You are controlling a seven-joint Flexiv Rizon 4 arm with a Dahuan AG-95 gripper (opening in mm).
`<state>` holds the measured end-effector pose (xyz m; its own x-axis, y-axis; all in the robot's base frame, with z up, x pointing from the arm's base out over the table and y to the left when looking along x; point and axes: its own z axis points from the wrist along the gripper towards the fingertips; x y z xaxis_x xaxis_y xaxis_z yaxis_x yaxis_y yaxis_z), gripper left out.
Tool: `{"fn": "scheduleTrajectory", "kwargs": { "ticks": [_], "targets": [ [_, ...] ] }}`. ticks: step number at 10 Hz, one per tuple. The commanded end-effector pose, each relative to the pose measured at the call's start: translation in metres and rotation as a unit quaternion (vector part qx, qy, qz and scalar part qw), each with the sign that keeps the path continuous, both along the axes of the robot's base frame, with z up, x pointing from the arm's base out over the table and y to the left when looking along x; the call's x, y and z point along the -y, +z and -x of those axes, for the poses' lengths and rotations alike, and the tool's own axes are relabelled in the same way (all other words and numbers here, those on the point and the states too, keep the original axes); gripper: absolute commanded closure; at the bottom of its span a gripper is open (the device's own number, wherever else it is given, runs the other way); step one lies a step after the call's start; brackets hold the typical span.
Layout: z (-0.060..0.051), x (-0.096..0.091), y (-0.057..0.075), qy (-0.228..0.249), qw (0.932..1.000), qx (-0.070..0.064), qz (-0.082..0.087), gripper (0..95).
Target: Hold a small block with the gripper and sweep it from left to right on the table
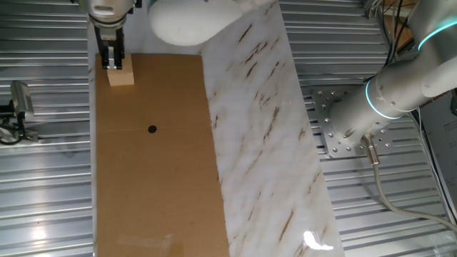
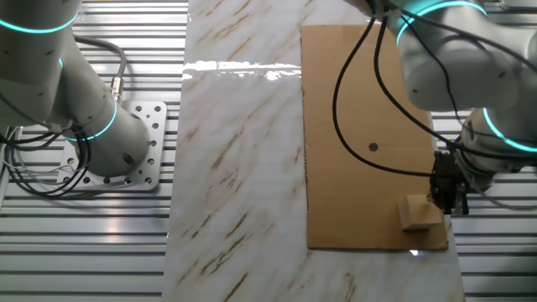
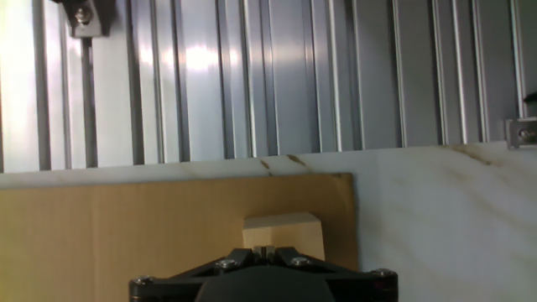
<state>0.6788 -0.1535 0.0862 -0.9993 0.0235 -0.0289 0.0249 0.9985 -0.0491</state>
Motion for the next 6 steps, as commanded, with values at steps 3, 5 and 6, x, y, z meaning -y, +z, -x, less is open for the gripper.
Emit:
{"fn": "scheduleTrajectory", "kwargs": {
  "ticks": [3,5,6],
  "targets": [
    [-0.0031,0.0009,0.0007,0.002,1.0000,-0.002,-0.006,95.0],
    [-0.0031,0.0019,0.0011,0.006,1.0000,-0.004,-0.005,95.0],
    [-0.0029,0.0034,0.0010,0.010,0.9999,-0.004,-0.004,76.0]
  ]
}}
